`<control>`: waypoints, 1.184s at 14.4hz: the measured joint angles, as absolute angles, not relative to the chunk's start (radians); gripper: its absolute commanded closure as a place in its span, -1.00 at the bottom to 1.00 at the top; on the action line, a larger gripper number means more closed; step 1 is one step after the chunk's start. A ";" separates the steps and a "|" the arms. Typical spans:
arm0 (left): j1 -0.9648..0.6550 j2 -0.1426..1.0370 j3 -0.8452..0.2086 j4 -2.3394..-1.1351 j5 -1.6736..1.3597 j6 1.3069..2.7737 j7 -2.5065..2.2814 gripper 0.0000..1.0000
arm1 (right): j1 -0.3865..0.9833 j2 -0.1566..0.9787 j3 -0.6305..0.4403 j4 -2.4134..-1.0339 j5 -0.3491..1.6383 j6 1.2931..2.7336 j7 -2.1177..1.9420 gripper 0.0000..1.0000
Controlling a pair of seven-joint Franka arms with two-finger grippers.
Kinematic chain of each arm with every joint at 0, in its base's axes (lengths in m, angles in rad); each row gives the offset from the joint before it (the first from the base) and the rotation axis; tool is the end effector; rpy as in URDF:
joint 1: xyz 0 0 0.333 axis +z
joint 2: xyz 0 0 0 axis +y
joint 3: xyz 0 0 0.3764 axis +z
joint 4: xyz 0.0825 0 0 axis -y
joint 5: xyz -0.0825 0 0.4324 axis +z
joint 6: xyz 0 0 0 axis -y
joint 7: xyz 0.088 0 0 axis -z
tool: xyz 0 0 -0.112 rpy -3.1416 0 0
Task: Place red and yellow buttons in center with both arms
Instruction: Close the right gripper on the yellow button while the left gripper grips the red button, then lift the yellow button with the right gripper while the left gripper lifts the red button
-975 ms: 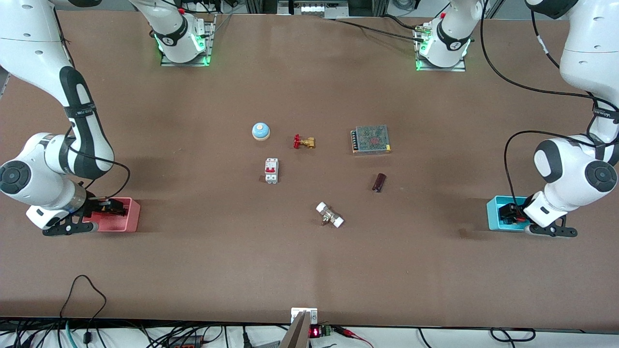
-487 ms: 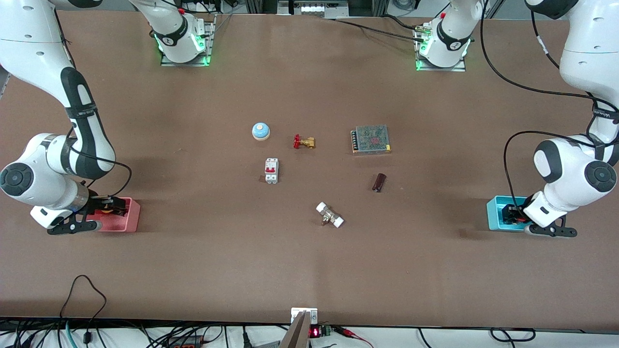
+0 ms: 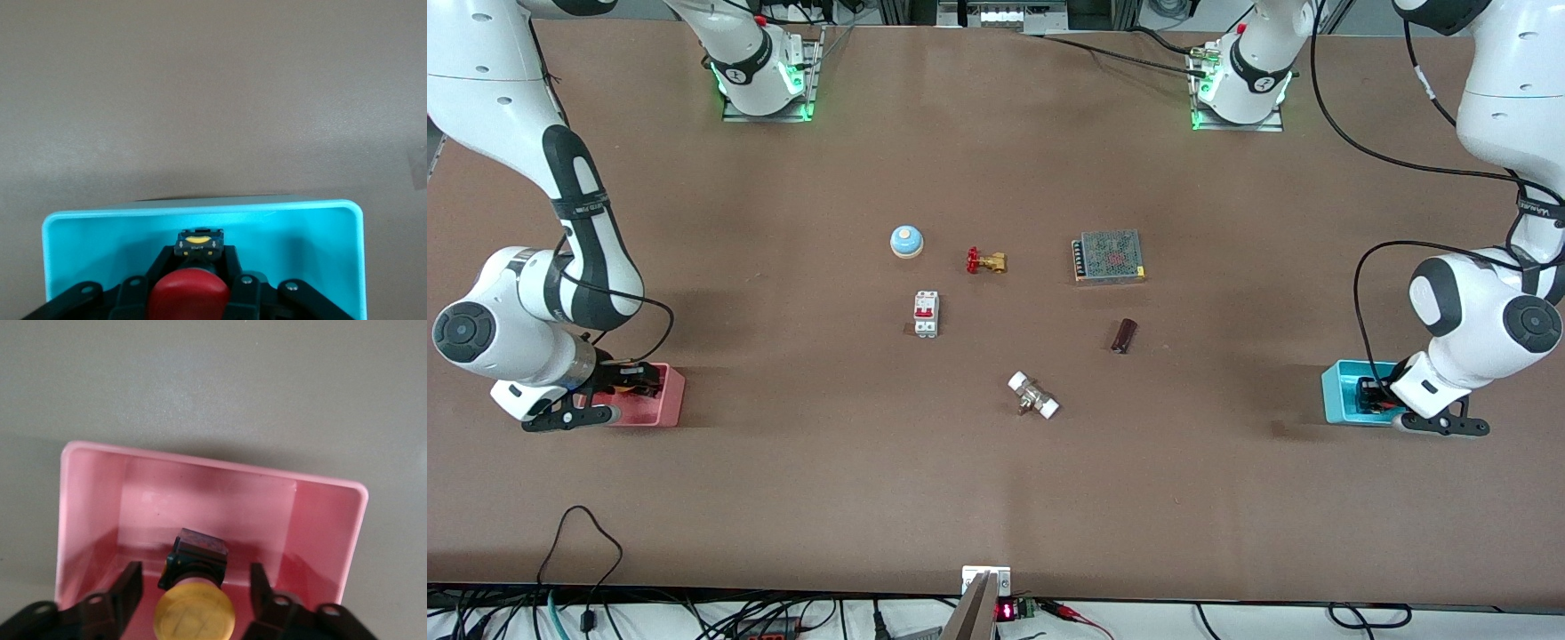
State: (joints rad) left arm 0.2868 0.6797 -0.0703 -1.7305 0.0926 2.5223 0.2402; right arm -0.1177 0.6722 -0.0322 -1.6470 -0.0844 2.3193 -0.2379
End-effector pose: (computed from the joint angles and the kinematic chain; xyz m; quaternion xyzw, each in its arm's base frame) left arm 0.7324 0.1667 0.2068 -0.9976 0.0389 -0.0541 0.0201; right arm 0.7517 -0.1121 0.2307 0.9963 0.0761 -0.0079 0.0402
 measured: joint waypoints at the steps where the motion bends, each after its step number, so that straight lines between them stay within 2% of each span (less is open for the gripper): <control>1: 0.287 0.679 -0.070 -1.728 0.093 2.523 0.240 0.40 | -0.118 0.672 -0.031 -1.647 -0.084 2.314 -0.238 0.18; 5: 0.287 0.651 -0.070 -1.704 0.093 2.479 0.240 0.39 | -0.117 0.671 -0.023 -1.644 -0.084 2.303 -0.238 0.28; 10: 0.285 0.564 -0.083 -1.605 0.093 2.198 0.241 0.38 | -0.118 0.656 -0.022 -1.630 -0.084 2.244 -0.279 0.28; 14: 0.262 0.505 -0.125 -1.581 0.093 2.064 0.217 0.38 | -0.118 0.551 -0.017 -1.612 -0.084 2.105 -0.315 0.28; 17: 0.209 0.478 -0.158 -1.581 0.093 1.960 0.108 0.38 | -0.116 0.462 0.036 -1.611 -0.083 1.996 -0.255 0.28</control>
